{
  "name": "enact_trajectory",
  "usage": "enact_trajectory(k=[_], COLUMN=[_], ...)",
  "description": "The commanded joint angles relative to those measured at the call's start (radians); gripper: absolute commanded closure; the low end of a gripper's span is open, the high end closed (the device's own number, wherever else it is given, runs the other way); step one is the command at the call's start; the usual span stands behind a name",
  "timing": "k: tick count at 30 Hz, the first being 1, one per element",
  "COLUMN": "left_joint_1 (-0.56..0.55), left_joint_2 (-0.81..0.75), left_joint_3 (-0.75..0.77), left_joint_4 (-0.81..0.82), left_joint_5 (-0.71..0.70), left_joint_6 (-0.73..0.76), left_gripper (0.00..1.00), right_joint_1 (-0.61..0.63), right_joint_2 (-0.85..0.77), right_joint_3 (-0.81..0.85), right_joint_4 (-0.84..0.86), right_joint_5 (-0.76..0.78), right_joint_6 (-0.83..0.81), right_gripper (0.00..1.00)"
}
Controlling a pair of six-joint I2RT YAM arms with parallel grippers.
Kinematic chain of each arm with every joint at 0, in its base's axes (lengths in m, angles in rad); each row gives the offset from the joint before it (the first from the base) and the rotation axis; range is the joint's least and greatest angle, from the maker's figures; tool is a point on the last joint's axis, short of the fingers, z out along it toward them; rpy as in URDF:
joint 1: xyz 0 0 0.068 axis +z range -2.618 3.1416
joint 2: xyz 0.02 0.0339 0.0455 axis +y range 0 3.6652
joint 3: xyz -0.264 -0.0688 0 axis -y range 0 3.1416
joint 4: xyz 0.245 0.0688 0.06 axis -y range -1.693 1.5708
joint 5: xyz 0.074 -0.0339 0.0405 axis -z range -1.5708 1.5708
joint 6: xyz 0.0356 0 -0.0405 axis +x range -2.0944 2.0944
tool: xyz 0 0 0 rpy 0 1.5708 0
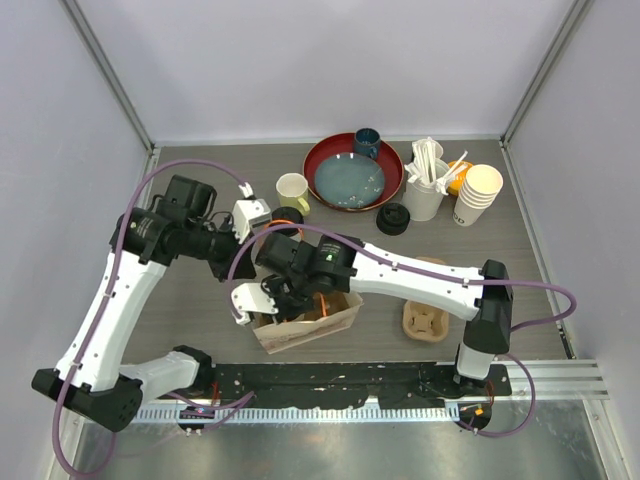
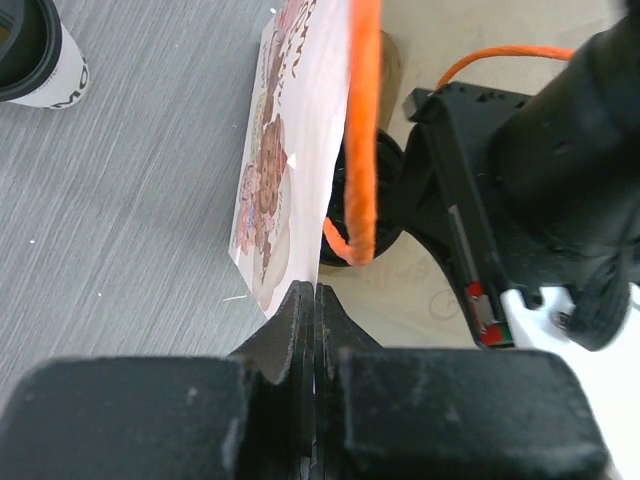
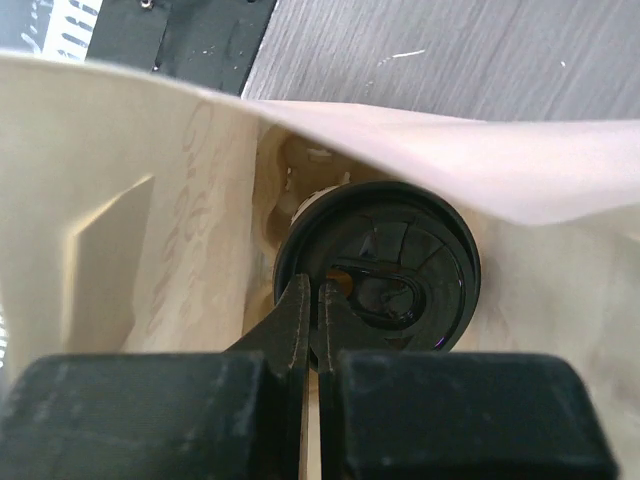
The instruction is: Pack the takeout coffee
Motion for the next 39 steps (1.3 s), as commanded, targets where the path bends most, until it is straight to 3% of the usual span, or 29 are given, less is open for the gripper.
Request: enact_trajectory(k=[1, 17, 23, 39], left_joint_1=[-0.006, -0.03, -0.041, -0.042], left_joint_2=[0.019, 0.052, 0.059, 0.053], left_joint_3=[0.036, 0.036, 0.036, 0.041], left_joint_4=[-0.05, -0.021, -0.015, -0.01], left_joint_5=[0.051, 0.049, 0.046, 0.019], left_joint_6=[0.002, 0.001, -0.004, -0.011], left_gripper=[1.0, 1.0, 1.0, 1.0], right_joint_1=[-0.032, -0.063, -0.066, -0.069], right_joint_2=[-0.064, 0.035, 0.112, 0.102], right_joint_3=[-0.063, -0.14, -0.095, -0.232], right_joint_4=[0.125, 0.114, 0.088, 0.198], right_joint_5=[-0.121, -0.208, -0.228, -0.193], right_joint_6=[-0.112, -0.147, -0.132, -0.065], right_gripper=[0.99, 0.99, 0.99, 0.98])
